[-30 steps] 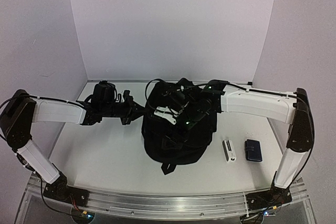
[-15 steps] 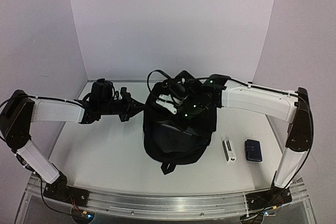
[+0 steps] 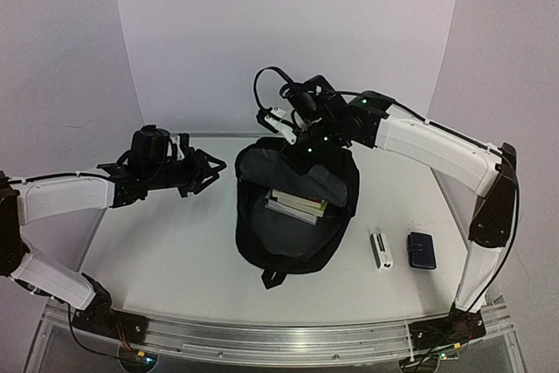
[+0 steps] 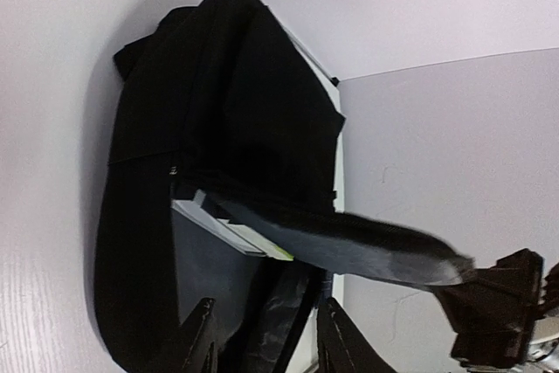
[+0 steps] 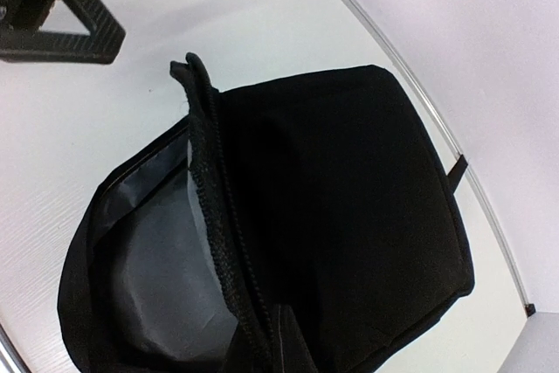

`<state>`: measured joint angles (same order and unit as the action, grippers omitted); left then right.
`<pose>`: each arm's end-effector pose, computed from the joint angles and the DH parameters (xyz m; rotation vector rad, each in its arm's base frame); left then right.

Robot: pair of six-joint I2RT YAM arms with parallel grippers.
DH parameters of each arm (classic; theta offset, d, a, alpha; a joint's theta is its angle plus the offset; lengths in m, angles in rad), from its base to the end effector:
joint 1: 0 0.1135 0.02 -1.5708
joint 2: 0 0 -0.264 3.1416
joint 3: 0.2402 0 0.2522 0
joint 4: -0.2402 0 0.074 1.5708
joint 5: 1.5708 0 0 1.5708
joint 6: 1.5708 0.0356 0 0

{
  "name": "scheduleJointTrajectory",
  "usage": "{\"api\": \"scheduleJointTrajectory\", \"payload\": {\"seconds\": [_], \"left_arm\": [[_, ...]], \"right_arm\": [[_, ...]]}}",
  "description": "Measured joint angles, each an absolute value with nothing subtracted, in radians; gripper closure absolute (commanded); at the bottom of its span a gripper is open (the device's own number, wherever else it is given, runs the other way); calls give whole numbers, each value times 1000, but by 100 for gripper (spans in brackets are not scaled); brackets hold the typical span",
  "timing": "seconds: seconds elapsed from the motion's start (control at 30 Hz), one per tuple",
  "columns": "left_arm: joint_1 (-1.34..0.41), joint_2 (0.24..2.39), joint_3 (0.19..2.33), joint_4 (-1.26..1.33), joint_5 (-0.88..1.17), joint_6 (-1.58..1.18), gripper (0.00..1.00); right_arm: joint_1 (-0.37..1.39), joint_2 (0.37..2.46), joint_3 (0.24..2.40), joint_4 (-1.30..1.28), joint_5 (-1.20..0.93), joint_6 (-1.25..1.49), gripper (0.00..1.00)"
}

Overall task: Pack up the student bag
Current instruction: Adjust the student bag at the center of the board.

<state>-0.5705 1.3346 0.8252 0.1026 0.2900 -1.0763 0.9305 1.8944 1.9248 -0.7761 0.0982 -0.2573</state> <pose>0.2475 -0.1709 0.2603 -0.3481 2.1978 -1.2889 0.2581 0.3406 0.3570 -1.2582 1.9527 0.2280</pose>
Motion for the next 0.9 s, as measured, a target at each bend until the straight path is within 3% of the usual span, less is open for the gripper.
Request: {"api": "scheduleJointTrajectory", "payload": {"seconds": [0.13,0.33,0.67,0.9], "left_arm": [[-570,1341,795,54,260,-1057,60],[-571,1423,804,40,260,-1018,48],[-633,1490,855,63,254,-941,77],[-710,1487,901,22,128,-749,72]], "right_arm": [[930,1904,1964,-783,113,-258,100],[930,1904,1990,-788,120,-260,100],[930,1913,2028,-802,122,-247,100],[928,1916,2054,-810,135,-235,100]]}}
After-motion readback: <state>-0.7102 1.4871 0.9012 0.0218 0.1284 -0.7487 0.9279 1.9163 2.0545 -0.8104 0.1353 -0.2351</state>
